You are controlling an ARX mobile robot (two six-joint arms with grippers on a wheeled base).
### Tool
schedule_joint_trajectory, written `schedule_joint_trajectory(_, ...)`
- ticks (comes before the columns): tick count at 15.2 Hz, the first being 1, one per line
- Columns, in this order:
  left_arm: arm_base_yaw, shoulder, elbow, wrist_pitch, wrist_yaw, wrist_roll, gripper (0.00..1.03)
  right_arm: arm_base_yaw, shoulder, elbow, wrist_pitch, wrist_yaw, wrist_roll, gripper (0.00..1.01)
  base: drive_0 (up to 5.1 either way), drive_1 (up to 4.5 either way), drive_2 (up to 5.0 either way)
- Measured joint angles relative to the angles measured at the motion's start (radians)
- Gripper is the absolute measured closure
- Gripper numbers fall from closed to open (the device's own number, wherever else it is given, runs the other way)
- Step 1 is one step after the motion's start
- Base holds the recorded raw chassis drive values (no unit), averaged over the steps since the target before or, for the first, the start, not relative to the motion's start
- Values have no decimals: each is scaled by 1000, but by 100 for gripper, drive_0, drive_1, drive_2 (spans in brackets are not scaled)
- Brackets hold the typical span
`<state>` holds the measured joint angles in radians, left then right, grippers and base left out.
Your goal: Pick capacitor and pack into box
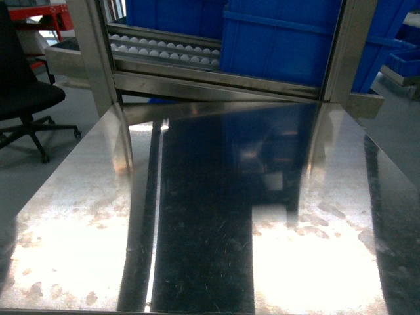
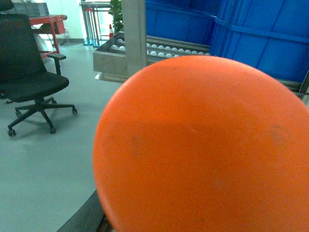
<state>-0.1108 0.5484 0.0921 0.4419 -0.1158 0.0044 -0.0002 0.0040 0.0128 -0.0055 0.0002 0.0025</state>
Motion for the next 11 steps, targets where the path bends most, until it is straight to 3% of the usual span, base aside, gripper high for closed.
schedule_joint_trajectory(1, 63, -51, -19, -31, 85, 0, 57, 0, 0, 0, 0, 0, 0, 3, 0, 0, 0)
schedule_joint_trajectory(2, 117, -94, -33, -55, 99, -2, 57, 0, 0, 0, 0, 0, 0, 3, 0, 0, 0)
schedule_joint_trajectory(11, 109, -221, -80, -122, 115, -2, 57, 0, 0, 0, 0, 0, 0, 3, 0, 0, 0)
